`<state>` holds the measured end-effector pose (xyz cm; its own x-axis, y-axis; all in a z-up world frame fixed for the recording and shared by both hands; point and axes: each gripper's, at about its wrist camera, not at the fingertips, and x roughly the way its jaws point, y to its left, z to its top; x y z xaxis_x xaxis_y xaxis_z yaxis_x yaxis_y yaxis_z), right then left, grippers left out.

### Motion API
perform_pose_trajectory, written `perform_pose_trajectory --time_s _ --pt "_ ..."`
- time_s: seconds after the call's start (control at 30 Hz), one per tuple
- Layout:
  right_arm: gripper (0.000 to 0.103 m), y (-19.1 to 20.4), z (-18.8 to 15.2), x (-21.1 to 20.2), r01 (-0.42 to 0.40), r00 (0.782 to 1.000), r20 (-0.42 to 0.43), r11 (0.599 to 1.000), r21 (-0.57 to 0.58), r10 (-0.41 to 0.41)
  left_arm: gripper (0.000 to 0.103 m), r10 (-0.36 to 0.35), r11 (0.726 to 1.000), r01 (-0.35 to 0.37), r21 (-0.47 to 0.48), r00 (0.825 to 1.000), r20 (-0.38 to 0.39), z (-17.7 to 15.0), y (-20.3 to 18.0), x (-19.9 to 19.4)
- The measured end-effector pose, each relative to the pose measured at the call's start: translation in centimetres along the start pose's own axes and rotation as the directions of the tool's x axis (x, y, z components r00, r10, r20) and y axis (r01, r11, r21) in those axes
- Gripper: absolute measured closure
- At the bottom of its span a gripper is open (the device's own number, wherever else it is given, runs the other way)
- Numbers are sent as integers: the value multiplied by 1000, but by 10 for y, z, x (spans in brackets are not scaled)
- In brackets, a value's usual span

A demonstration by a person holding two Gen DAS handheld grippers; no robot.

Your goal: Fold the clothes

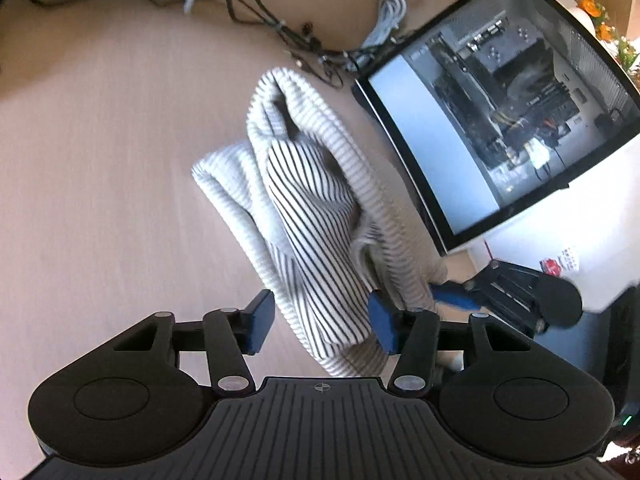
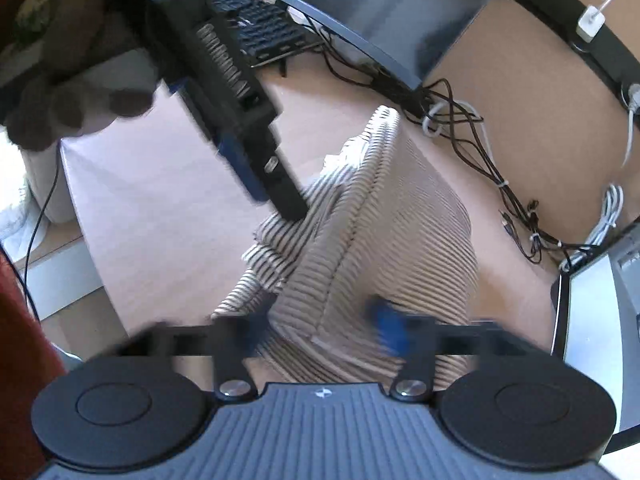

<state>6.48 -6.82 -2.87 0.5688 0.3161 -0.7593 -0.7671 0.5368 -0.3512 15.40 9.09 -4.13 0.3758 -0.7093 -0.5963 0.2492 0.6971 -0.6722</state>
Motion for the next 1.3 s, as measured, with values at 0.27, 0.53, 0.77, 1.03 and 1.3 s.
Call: perform_pose_trajectory --time_s 0.27,0.53,0.77,1.03,1.3 --pt "92 -88 28 -47 -225 973 175 793 566 151 57 -84 996 84 -9 996 -12 0 -2 20" --pt "92 -84 22 -5 -345 929 174 596 726 326 57 -111 994 111 -3 994 -18 -7 -7 31" --pt "92 -90 0 -6 -360 914 190 500 788 358 56 -107 994 107 7 994 -18 -10 -10 32" --pt "92 -78 -4 0 -306 936 120 597 742 331 48 -64 998 64 -1 998 -24 -8 13 -14" --pt "92 -56 4 6 -267 953 58 732 626 298 43 -165 986 156 58 960 226 63 -21 -71"
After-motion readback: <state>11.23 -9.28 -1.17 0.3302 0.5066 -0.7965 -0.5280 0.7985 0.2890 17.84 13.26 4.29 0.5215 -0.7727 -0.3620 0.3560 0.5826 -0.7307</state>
